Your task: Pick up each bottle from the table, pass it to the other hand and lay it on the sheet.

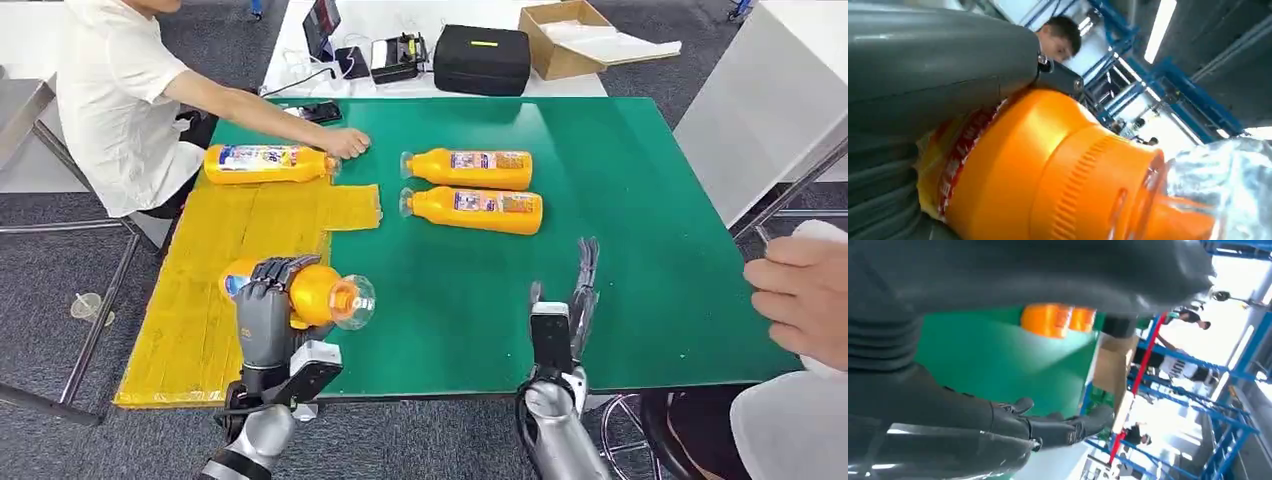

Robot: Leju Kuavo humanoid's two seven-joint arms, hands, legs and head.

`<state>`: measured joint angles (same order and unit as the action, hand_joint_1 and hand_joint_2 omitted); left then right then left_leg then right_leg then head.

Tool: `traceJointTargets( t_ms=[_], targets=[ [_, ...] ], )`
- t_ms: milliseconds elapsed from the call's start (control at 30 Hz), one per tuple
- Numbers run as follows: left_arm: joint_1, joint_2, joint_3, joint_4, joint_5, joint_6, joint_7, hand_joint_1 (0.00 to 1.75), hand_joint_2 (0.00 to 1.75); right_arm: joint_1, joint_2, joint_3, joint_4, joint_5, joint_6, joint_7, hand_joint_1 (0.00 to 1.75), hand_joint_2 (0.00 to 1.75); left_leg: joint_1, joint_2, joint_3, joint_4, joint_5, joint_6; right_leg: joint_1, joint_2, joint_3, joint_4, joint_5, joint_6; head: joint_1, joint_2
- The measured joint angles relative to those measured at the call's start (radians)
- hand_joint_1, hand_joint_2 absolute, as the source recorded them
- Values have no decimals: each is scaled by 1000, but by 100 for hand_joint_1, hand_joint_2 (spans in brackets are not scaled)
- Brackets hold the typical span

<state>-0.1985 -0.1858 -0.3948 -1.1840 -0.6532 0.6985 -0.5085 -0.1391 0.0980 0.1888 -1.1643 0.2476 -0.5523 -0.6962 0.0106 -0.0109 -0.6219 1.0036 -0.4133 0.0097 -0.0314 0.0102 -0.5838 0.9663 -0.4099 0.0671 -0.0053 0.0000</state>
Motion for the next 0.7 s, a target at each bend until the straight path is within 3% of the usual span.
traceJointTargets(
  t_ms=[200, 400, 700],
  targets=[
    [-119, 15, 7, 245, -211, -62, 180, 175, 175, -16, 22, -19, 2, 4, 147, 0, 0, 0, 0, 0, 0, 0, 1, -1, 1, 0, 0, 0, 0, 0, 0, 0],
    [-232, 29, 7, 460, -213, -119, 205, 175, 175, -30, 46, -19, 28, 1, 196, 0, 0, 0, 0, -1, 0, 0, 2, -1, 0, -1, 1, 1, 0, 0, 0, 0],
    [-294, 30, 5, 565, -226, -131, 240, 175, 175, -36, 55, -19, 51, -4, 211, 0, 0, 0, 0, 0, 1, 0, 2, -1, 1, -1, 2, 1, 0, 0, 0, 0]
  ],
)
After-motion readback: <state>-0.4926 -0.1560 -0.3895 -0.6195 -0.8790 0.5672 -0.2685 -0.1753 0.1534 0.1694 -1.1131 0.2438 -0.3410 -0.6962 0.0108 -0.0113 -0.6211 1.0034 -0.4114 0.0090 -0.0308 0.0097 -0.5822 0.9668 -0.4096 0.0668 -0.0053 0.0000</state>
